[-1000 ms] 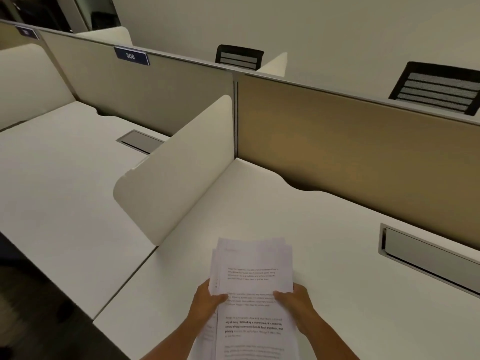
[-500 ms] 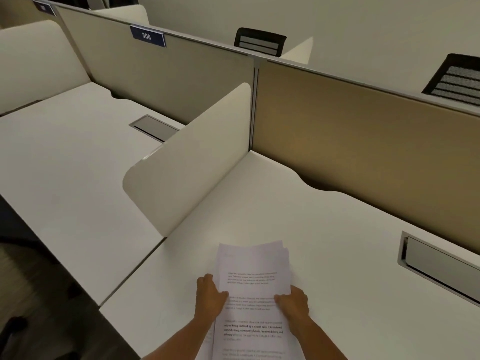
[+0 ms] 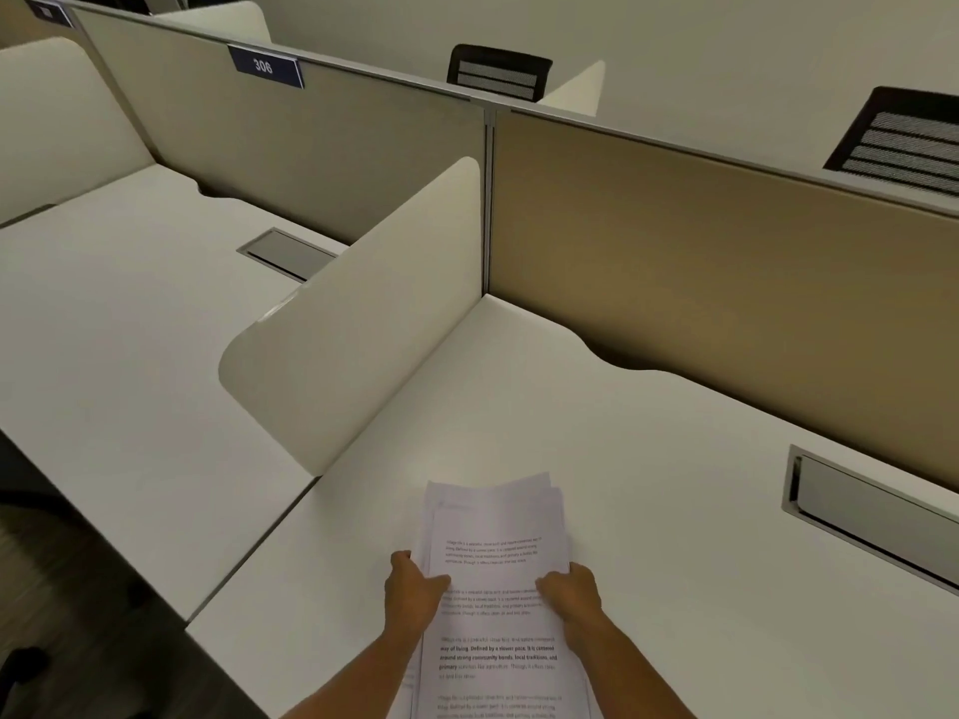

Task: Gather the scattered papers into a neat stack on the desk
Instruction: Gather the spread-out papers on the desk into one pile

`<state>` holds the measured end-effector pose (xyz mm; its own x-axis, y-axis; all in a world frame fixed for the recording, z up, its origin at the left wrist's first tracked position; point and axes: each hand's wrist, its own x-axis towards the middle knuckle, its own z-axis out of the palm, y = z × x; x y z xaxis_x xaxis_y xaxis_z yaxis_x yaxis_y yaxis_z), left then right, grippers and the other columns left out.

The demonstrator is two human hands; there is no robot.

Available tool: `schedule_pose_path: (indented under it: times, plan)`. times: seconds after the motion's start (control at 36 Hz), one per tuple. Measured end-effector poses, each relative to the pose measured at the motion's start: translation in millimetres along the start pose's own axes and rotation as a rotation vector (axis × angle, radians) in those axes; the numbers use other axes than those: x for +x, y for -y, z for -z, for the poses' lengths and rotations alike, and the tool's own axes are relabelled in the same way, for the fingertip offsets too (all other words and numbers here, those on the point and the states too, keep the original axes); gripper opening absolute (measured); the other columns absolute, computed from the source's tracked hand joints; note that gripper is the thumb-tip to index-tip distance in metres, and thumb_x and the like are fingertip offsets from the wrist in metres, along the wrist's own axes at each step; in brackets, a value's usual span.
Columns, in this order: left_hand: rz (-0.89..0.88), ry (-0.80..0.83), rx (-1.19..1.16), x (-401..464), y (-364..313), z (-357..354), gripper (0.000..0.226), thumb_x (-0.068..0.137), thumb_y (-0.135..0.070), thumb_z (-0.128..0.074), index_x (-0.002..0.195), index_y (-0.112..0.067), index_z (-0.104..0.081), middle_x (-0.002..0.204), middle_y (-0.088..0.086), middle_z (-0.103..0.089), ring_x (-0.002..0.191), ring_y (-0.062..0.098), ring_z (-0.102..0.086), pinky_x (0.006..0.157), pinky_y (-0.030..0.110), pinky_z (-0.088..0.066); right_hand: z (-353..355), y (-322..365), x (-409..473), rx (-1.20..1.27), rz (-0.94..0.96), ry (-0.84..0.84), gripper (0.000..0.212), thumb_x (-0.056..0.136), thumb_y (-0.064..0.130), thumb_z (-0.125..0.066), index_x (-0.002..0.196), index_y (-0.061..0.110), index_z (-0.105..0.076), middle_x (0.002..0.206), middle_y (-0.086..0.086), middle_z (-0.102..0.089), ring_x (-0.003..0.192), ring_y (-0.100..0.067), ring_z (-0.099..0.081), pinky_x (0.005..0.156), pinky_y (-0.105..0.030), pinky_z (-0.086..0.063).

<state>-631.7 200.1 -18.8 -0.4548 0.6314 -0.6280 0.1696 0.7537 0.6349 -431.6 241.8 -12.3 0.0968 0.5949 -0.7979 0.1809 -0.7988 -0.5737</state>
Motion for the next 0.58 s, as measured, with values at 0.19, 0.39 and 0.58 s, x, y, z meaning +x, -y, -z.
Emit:
schedule_pose_path:
  times: [0.19,0.39,0.58]
  plan:
    - [-0.052,0.087,-0.096,0,9,11,0.028,0.078,-0.009,-0.076,0.105,-0.01,-0.066,0.105,0.01,-0.073,0.086,0.023,-0.071,0.075,0.034,-0.06,-7,2,-2,-0.075,0.022,-0.03,0.024,0.08,0.003,-0.054,0.101,0.001,-0.065,0.094,-0.013,-0.07,0.081,-0.029,-0.069,0.06,-0.031,-0.058]
    - [0.025,0.217,-0.224,-1,3,21,0.047,0.077,-0.002,-0.076,0.118,-0.01,-0.053,0.109,0.008,-0.069,0.092,0.024,-0.07,0.07,0.032,-0.058,-15,11,-4,-0.313,-0.015,-0.094,0.042,0.081,0.021,-0.053,0.121,0.008,-0.055,0.119,-0.012,-0.056,0.109,-0.03,-0.057,0.083,-0.036,-0.052]
    - [0.02,0.379,-0.314,-1,4,30,0.042,0.077,-0.003,-0.074,0.116,-0.012,-0.064,0.108,0.012,-0.075,0.093,0.032,-0.074,0.087,0.053,-0.057,-14,4,7,-0.307,0.026,-0.072,0.053,0.076,0.023,-0.057,0.127,0.009,-0.053,0.121,-0.012,-0.052,0.101,-0.026,-0.06,0.092,-0.041,-0.057]
